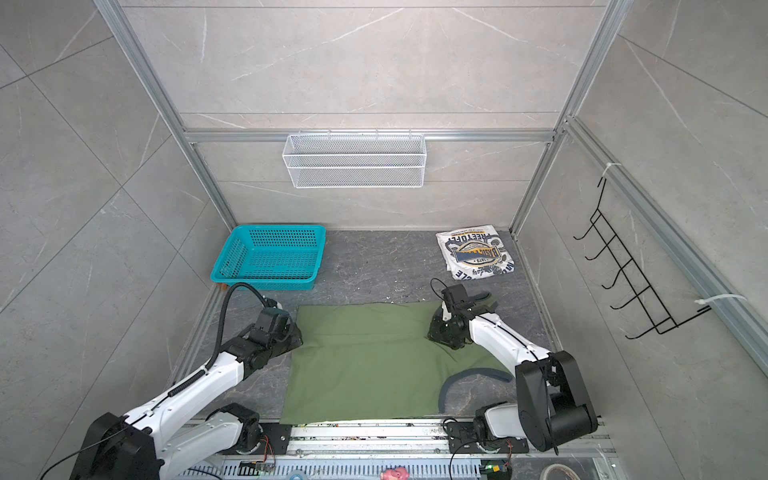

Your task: Fold and stack the tank tops

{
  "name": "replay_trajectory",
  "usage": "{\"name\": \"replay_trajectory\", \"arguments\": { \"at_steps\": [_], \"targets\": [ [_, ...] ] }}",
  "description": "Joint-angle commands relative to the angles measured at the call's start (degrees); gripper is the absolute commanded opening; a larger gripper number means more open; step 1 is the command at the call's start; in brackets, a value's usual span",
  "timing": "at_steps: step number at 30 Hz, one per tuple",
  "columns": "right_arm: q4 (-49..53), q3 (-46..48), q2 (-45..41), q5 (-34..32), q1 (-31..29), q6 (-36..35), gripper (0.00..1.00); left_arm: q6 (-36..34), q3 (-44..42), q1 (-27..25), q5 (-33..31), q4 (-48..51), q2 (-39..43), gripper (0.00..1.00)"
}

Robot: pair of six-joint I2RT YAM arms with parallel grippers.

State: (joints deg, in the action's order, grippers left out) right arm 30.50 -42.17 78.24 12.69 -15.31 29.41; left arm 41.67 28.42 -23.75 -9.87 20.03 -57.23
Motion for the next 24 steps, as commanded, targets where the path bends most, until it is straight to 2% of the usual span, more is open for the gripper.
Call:
{"name": "replay_trajectory", "arguments": {
  "at_steps": [1,2,3,6,10,14,20,24],
  "targets": [
    [1.07,-0.31,-3.97,-0.62,0.35,0.17,0.51,0.51,1.86,0.18,-1.31,4.55,4.55,0.52],
    [1.15,-0.86,-4.25,-0.56,0.6,0.19,0.51,-0.18,2.5,0.44,-2.0,5.08,5.0,0.59],
    [1.13,-1.48,-4.1,-0.35,0.83,0.1,0.51,-1.19,3.36,0.99,-1.77,5.1,4.59,0.62],
    [0.13,-3.5,-1.55,0.09,0.89,0.14,0.5,-3.85,7.07,2.66,0.71,5.15,-0.78,0.62],
    [-1.95,-5.22,2.69,-0.26,0.92,0.69,0.48,-5.71,11.96,3.57,4.3,5.64,-11.02,0.52],
    [-3.11,-5.89,6.45,-0.34,0.92,1.25,0.46,-4.52,13.67,3.64,2.76,7.23,-17.42,0.5],
    [-4.5,-4.99,8.63,-0.42,0.85,0.74,0.47,-4.49,12.82,4.67,3.26,5.35,-20.87,0.49],
    [-5.02,-4.94,9.55,-0.05,0.88,0.39,0.46,-4.89,12.18,4.76,4.64,3.48,-21.34,0.39]
  ]
}}
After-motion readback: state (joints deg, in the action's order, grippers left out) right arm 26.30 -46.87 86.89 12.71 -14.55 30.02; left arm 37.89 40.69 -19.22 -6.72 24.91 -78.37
